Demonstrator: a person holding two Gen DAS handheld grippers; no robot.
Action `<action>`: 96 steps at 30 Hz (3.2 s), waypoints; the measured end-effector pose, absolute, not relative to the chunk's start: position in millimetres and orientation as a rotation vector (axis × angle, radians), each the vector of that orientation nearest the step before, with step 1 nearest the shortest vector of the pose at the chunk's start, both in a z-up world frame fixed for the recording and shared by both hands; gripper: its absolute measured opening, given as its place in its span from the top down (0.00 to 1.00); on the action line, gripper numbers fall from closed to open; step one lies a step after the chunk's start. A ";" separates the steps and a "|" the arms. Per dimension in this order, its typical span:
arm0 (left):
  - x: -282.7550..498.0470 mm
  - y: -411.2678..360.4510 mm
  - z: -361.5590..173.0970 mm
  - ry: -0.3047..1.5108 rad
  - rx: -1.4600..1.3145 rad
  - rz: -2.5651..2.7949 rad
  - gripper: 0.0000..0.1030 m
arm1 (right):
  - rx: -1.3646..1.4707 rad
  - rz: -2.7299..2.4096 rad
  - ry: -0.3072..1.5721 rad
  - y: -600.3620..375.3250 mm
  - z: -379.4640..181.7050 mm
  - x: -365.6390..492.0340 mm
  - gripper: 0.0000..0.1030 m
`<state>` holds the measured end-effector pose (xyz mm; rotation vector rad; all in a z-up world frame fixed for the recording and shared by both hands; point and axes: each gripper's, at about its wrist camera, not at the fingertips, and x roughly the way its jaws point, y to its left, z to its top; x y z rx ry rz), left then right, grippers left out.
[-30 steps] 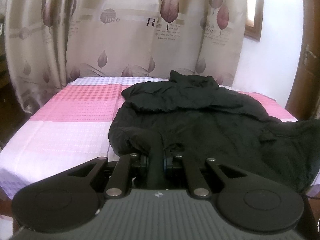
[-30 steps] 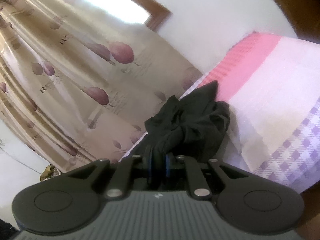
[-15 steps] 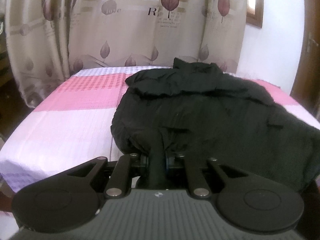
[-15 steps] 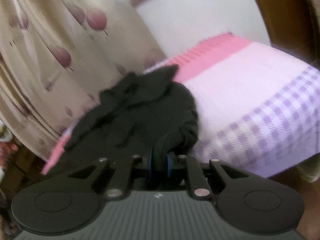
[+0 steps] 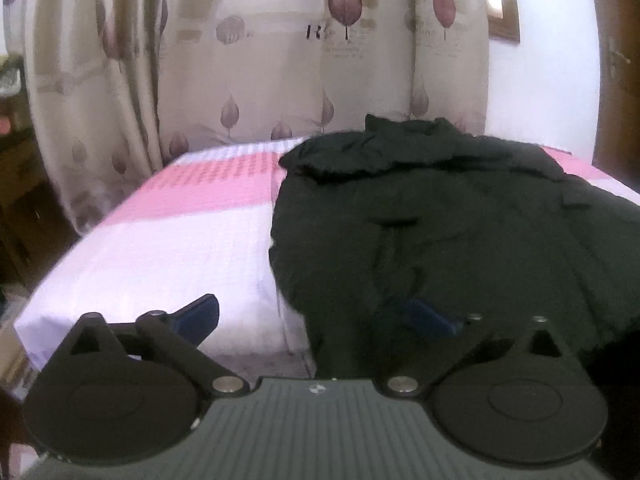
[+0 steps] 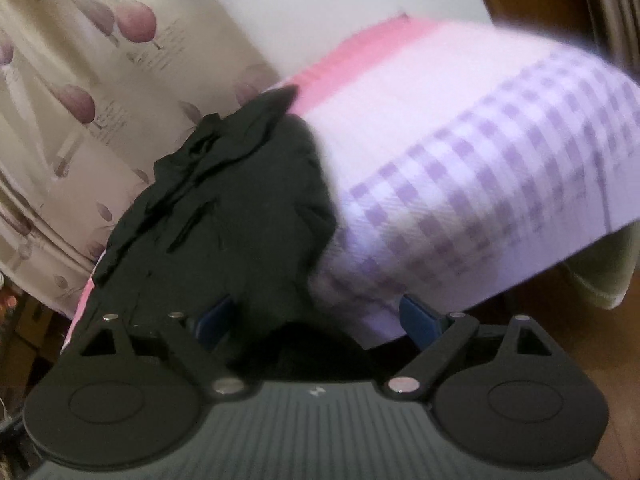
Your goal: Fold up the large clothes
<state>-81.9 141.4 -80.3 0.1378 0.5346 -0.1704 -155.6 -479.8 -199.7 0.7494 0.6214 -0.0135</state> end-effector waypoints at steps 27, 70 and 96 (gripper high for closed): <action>-43.2 145.3 -16.2 0.518 -0.288 -0.365 0.86 | 0.880 0.304 0.396 -476.7 -104.4 -115.7 0.85; 179.0 99.3 31.9 0.427 -0.330 -0.130 0.79 | 0.710 0.122 0.344 -490.8 -27.2 133.2 0.86; 248.7 84.0 -13.3 0.504 -0.246 -0.058 0.76 | 0.744 0.035 0.430 -489.8 -79.8 205.6 0.86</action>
